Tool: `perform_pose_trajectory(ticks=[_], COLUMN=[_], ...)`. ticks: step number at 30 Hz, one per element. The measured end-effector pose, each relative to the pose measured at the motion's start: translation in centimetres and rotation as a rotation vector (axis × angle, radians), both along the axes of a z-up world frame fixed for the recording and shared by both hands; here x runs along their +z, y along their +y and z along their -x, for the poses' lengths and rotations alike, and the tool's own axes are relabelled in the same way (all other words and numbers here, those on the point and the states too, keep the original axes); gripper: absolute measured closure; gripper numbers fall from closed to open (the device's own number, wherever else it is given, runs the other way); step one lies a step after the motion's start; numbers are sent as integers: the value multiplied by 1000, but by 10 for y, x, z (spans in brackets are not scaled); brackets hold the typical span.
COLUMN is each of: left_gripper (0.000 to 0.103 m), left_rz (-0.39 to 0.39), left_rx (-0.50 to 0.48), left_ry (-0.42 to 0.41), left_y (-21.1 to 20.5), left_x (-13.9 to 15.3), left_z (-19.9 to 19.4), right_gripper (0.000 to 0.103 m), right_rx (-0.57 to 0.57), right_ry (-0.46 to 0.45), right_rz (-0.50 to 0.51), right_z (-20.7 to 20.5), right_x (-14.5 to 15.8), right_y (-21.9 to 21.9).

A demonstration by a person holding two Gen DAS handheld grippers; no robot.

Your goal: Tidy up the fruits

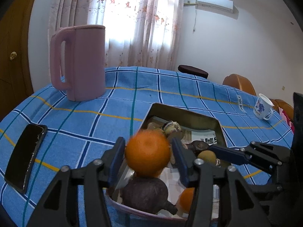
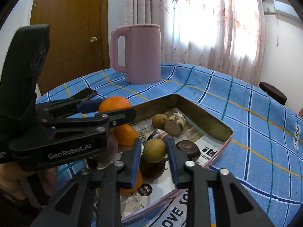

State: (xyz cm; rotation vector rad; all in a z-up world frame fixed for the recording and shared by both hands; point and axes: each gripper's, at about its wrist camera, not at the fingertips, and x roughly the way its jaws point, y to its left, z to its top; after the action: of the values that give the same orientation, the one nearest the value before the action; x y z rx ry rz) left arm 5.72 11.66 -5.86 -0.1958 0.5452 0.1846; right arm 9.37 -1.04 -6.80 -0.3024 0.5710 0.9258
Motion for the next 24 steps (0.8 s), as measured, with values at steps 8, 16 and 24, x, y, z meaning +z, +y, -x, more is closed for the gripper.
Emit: perform_pose_trajectory(ticks=[8, 16, 24], left_gripper=[27, 15, 9], left_rz=[9, 1, -5], left_rx=[11, 27, 28], left_ry=[-69, -115, -143], left_y=[1, -2, -10], left_x=[15, 24, 28], left_z=[15, 26, 34], right_gripper=[56, 51, 44], right_rx=[-59, -179, -272], right_ry=[-38, -65, -133], right_rz=[-39, -77, -145], right_z=[3, 1, 10], right_x=[5, 15, 36], right_y=[-12, -41, -72])
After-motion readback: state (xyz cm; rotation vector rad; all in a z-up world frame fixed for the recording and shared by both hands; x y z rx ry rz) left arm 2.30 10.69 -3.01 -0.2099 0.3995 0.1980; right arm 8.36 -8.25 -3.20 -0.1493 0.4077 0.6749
